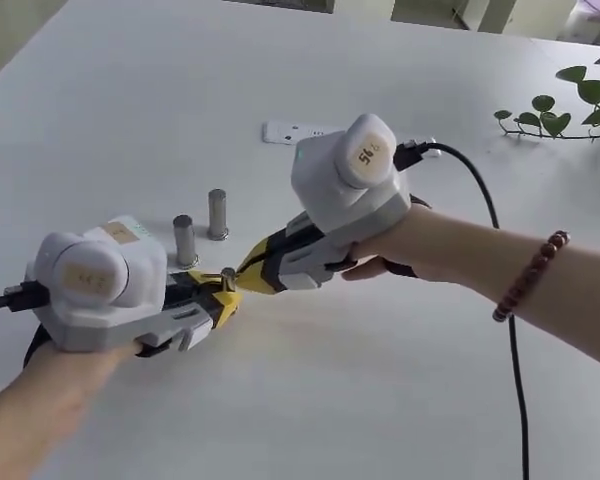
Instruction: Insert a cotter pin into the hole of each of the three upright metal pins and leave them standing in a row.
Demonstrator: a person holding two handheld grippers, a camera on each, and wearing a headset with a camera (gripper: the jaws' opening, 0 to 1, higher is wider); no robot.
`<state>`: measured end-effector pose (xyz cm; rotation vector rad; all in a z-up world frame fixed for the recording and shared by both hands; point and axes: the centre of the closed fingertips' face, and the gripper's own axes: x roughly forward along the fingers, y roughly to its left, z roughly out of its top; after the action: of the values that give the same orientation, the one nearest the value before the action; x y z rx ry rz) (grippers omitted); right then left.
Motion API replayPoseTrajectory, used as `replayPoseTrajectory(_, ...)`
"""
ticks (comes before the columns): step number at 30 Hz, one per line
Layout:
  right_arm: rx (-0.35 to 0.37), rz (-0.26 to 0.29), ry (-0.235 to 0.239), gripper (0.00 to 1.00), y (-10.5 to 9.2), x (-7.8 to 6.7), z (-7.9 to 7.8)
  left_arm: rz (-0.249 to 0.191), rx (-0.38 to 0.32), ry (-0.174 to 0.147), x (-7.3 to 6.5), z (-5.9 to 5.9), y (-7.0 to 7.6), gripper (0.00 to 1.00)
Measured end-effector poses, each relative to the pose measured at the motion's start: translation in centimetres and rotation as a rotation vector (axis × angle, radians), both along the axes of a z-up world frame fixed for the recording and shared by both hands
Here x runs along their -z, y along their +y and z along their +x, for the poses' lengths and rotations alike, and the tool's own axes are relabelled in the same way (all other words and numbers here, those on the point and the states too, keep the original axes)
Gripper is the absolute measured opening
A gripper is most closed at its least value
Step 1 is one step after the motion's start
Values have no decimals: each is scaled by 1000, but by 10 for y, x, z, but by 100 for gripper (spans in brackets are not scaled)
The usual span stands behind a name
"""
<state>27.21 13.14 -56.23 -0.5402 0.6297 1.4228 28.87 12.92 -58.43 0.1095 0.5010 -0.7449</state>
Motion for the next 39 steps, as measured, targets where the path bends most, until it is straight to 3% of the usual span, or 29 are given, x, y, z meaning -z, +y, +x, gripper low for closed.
replayPoseTrajectory(13, 10, -1, 9, 6, -2, 0, 0, -9, -7, 21, 1, -1, 0, 16)
replayPoseTrajectory(18, 37, 20, 29, 9, -3, -6, 0, 6, -24, 35, 1, -5, 6, 28)
replayPoseTrajectory(24, 77, 93, 34, 16, 5, -28, 4, 16, -36, 25, -7, -14, 15, 40)
replayPoseTrajectory(29, 110, 134, 13, 20, 15, -40, 10, -17, -64, 3, -18, -16, 21, 46)
replayPoseTrajectory(34, 153, 156, -16, 23, 27, -45, 22, -32, -71, -23, -31, -19, 24, 53)
replayPoseTrajectory(39, 178, 164, -26, 24, 39, -43, 33, -46, -75, -26, -37, -23, 28, 61)
